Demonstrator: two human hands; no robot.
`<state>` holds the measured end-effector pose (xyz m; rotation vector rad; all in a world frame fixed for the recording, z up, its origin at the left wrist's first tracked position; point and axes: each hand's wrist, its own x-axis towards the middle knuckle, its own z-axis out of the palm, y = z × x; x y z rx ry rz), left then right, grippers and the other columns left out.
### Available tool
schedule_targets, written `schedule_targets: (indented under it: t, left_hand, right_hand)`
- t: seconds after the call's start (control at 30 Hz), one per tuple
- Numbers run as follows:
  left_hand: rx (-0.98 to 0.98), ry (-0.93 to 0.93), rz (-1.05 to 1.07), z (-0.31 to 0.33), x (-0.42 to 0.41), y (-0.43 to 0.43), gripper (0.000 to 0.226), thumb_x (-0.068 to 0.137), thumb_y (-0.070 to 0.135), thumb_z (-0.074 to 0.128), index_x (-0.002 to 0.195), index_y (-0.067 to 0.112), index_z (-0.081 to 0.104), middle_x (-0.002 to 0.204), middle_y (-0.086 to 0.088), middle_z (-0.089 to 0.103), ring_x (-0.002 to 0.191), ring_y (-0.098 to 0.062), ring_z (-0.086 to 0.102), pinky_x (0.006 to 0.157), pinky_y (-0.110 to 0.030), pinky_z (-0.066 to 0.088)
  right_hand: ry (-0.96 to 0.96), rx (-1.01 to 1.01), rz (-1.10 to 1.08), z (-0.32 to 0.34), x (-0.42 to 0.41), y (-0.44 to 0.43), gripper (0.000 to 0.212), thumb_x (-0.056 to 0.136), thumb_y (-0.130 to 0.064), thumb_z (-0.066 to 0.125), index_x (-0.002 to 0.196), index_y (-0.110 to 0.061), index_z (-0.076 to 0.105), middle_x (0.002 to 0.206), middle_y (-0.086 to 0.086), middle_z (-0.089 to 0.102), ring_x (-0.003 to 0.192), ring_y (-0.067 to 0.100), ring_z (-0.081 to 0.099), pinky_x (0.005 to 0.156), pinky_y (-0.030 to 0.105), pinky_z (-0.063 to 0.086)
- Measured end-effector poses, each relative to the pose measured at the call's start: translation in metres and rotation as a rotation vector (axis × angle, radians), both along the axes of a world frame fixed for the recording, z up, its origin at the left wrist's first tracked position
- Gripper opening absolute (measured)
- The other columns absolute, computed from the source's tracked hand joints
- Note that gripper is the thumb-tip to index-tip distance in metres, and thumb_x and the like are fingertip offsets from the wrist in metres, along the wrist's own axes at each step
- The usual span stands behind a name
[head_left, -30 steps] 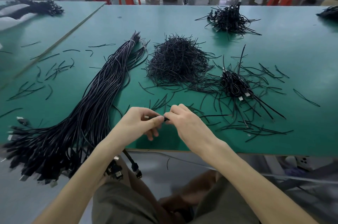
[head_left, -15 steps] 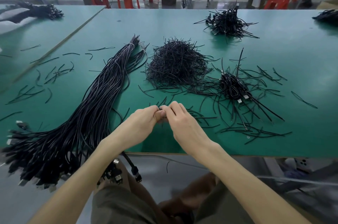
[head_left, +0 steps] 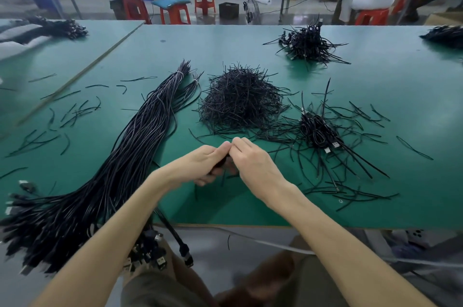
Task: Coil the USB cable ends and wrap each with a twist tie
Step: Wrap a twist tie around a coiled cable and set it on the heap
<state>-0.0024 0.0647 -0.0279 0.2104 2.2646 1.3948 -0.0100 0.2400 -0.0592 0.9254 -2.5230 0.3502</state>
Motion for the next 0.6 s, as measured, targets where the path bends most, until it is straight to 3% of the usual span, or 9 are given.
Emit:
schedule_targets:
  t: [0.03, 0.1, 0.17, 0.2, 0.27, 0.33, 0.4, 0.5, 0.6]
  left_hand:
    - [0.014, 0.036, 0.022, -0.002, -0.003, 0.001, 0.059, 0.108, 0.055, 0.029, 0.066, 0.025, 0.058, 0.061, 0.006, 0.032, 0.05, -0.012, 0.024, 0.043, -0.02, 0.024]
    - [0.001, 0.201, 0.098, -0.01, -0.01, 0.006, 0.053, 0.109, 0.047, 0.032, 0.068, 0.021, 0.052, 0.057, 0.009, 0.036, 0.05, -0.012, 0.028, 0.045, -0.022, 0.027]
    - [-0.054, 0.394, 0.226, -0.018, -0.018, 0.008, 0.051, 0.11, 0.04, 0.037, 0.067, 0.017, 0.05, 0.053, 0.011, 0.042, 0.049, -0.01, 0.033, 0.05, -0.026, 0.03]
    - [-0.043, 0.454, 0.317, -0.023, -0.021, 0.008, 0.051, 0.11, 0.039, 0.038, 0.067, 0.016, 0.05, 0.051, 0.011, 0.043, 0.047, -0.008, 0.034, 0.05, -0.026, 0.031]
    - [0.137, 0.448, 0.512, -0.029, -0.028, 0.004, 0.05, 0.109, 0.043, 0.04, 0.07, 0.013, 0.049, 0.05, 0.013, 0.04, 0.043, -0.005, 0.031, 0.043, -0.019, 0.028]
    - [0.334, 0.371, 0.625, -0.034, -0.033, 0.001, 0.048, 0.108, 0.047, 0.041, 0.075, 0.013, 0.048, 0.053, 0.014, 0.036, 0.043, -0.005, 0.028, 0.039, -0.018, 0.024]
    - [0.392, 0.353, 0.641, -0.04, -0.033, -0.002, 0.047, 0.107, 0.049, 0.042, 0.076, 0.015, 0.048, 0.055, 0.011, 0.034, 0.045, -0.008, 0.027, 0.039, -0.019, 0.022]
    - [0.402, 0.362, 0.62, -0.046, -0.034, -0.002, 0.047, 0.108, 0.048, 0.041, 0.076, 0.014, 0.048, 0.056, 0.01, 0.033, 0.044, -0.008, 0.026, 0.038, -0.019, 0.022]
    - [0.399, 0.366, 0.604, -0.046, -0.034, -0.001, 0.047, 0.108, 0.046, 0.041, 0.075, 0.013, 0.047, 0.055, 0.012, 0.033, 0.044, -0.007, 0.026, 0.039, -0.017, 0.023]
  right_hand:
    - [-0.008, -0.03, -0.009, -0.002, -0.003, -0.003, 0.03, 0.069, 0.02, 0.067, 0.091, 0.001, 0.064, 0.089, 0.013, 0.06, 0.083, 0.032, 0.06, 0.075, 0.043, 0.056]
    - [0.005, -0.075, -0.083, -0.01, -0.005, -0.008, 0.037, 0.083, 0.012, 0.062, 0.119, 0.004, 0.064, 0.108, 0.014, 0.061, 0.103, 0.032, 0.059, 0.091, 0.044, 0.052]
    - [0.04, -0.112, -0.206, -0.017, -0.005, -0.01, 0.054, 0.095, -0.001, 0.059, 0.147, 0.004, 0.044, 0.135, 0.017, 0.052, 0.129, 0.032, 0.048, 0.111, 0.042, 0.04]
    - [0.046, -0.158, -0.249, -0.018, -0.005, -0.011, 0.055, 0.099, -0.009, 0.057, 0.149, 0.004, 0.039, 0.141, 0.019, 0.046, 0.135, 0.033, 0.042, 0.116, 0.041, 0.035]
    - [0.055, -0.248, -0.288, -0.019, -0.004, -0.011, 0.043, 0.101, -0.018, 0.057, 0.137, 0.003, 0.049, 0.135, 0.018, 0.047, 0.128, 0.033, 0.046, 0.11, 0.041, 0.039]
    - [0.064, -0.241, -0.279, -0.021, -0.004, -0.01, 0.022, 0.1, -0.023, 0.058, 0.114, -0.006, 0.058, 0.115, 0.01, 0.053, 0.106, 0.028, 0.051, 0.091, 0.04, 0.046]
    - [0.013, -0.168, -0.208, -0.023, -0.002, -0.012, 0.022, 0.101, -0.032, 0.053, 0.101, -0.011, 0.059, 0.101, 0.004, 0.054, 0.094, 0.025, 0.05, 0.082, 0.038, 0.044]
    - [-0.123, -0.068, -0.161, -0.026, -0.006, -0.013, 0.038, 0.1, -0.048, 0.046, 0.103, -0.013, 0.061, 0.101, 0.002, 0.055, 0.098, 0.024, 0.05, 0.087, 0.037, 0.04]
    - [-0.195, -0.055, -0.169, -0.028, -0.01, -0.013, 0.042, 0.099, -0.048, 0.052, 0.124, -0.014, 0.058, 0.112, 0.003, 0.052, 0.107, 0.024, 0.045, 0.092, 0.036, 0.039]
